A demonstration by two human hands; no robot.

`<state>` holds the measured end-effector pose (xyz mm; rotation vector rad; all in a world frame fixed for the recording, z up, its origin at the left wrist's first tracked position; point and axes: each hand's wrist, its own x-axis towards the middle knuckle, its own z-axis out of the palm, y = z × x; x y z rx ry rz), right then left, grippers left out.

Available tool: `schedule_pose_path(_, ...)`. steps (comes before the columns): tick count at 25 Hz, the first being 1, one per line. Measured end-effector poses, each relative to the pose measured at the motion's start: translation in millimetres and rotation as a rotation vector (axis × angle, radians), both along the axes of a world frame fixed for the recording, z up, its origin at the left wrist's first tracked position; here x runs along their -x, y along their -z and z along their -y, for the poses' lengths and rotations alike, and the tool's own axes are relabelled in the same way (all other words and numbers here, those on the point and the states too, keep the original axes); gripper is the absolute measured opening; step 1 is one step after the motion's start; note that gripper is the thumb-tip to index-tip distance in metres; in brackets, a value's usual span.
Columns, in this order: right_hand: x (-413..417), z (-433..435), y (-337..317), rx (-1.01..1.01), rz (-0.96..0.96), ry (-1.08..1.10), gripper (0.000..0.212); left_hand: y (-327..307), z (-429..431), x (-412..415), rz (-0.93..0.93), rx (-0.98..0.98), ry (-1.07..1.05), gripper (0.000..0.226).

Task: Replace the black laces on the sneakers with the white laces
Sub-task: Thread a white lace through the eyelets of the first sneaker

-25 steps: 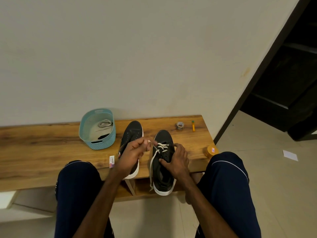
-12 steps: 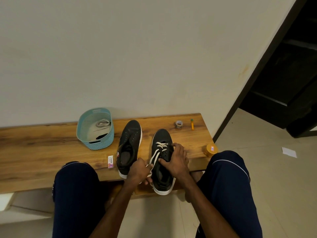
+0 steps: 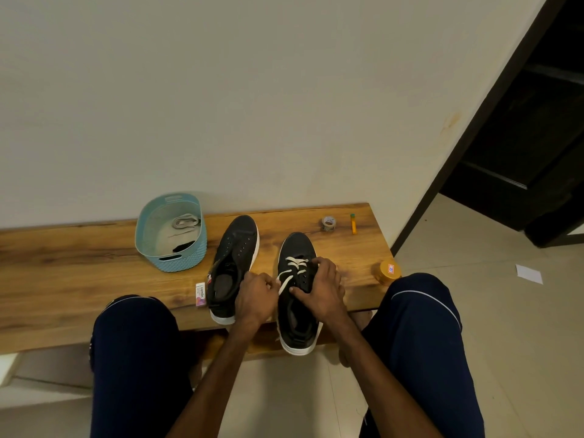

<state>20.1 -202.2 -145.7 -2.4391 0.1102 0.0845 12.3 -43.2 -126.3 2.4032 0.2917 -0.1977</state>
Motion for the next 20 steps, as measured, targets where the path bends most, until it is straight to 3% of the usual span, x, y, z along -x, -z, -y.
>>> schedule_pose_path(3,0.0,-2.5,-8.0,0.006,0.049,-0.051,0.079,-23.5,-4.4,-5.9,0.025,0.515,-0.108,0.037)
schedule_pose_path(7,4.1,-9.4,-19.1,0.026,0.095,-0.114,0.075,-48.6,-17.2,-8.7,-0.151,1.154,-0.205,0.037)
schedule_pose_path(10,13.4,-22.3,-21.7,-0.081,0.247,-0.076,0.043,-51.2,-19.9,-8.5,-0.160,1.536,-0.226,0.038)
schedule_pose_path(12,22.7,-33.6,-28.5,-0.307,0.260,-0.083,0.019,-49.2,-18.0,-8.1,-0.099,1.559,-0.197,0.033)
schedule_pose_path(15,34.9,-46.0,-42.6,-0.629,-0.007,-0.219,0.025,-50.8,-17.4,-7.6,0.008,1.529,-0.208,0.030)
schedule_pose_path(17,33.8,-42.2,-42.6,-0.695,-0.129,-0.283,0.020,-50.9,-21.0,-7.6,0.066,1.529,-0.314,0.022)
schedule_pose_path(20,23.1,-21.0,-43.9,-0.657,-0.154,-0.311,0.015,-46.0,-30.9,-10.8,0.139,1.460,-0.505,0.014)
